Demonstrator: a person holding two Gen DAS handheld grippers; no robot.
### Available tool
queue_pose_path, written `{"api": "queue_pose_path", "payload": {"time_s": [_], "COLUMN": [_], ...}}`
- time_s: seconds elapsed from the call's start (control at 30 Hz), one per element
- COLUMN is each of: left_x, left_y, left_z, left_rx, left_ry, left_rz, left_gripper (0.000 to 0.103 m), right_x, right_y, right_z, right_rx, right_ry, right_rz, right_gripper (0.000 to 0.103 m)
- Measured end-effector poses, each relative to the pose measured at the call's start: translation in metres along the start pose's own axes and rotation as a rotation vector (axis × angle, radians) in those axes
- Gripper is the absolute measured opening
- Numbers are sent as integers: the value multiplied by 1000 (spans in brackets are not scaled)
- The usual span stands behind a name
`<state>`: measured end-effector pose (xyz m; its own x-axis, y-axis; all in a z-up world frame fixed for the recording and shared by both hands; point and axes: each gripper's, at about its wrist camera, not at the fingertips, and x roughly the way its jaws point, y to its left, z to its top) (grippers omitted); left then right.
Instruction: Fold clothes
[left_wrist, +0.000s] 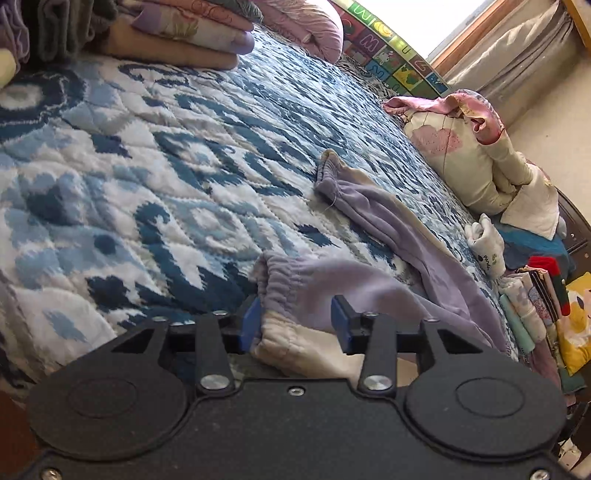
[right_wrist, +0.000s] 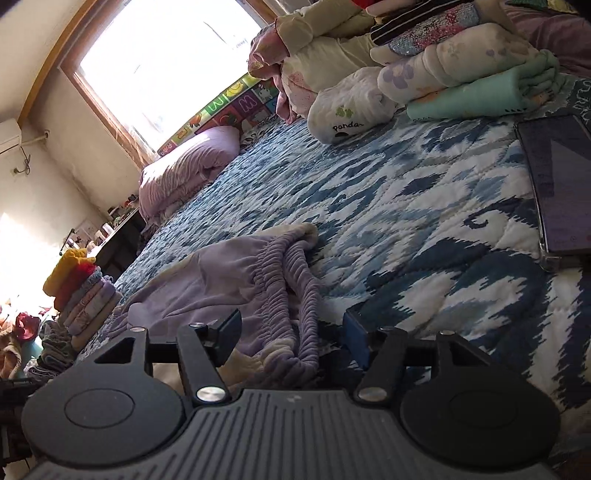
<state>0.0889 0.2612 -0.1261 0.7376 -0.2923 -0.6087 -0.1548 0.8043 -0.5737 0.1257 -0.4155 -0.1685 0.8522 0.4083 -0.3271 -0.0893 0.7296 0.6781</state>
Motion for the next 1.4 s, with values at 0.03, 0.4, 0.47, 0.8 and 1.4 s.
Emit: {"api": "queue_pose_path", "payload": {"time_s": [0.03,0.4,0.47,0.8,1.4], "left_x": [0,-7,-12,-15,141], "left_y": [-2,-30,-27,-43,-86], "left_z": [-1,3,2,16,131], "left_rx": [9,143,173,241,238], "left_ry": [-6,-71,-51,-159,32], "left_rz": [2,48,68,91,174], "left_gripper": [54,19,20,61,81], "right_x": [0,23,15,-25,104], "right_y": [-3,30,41,33,3], "right_z": [-2,-25,-32,-9,49], "right_rx": [12,-277,-407,-350,-95], "right_ry": [15,189,217,53,216], "right_rz": [-4,-124,-162,-94,-75], "right_gripper": [68,28,28,68,69]}}
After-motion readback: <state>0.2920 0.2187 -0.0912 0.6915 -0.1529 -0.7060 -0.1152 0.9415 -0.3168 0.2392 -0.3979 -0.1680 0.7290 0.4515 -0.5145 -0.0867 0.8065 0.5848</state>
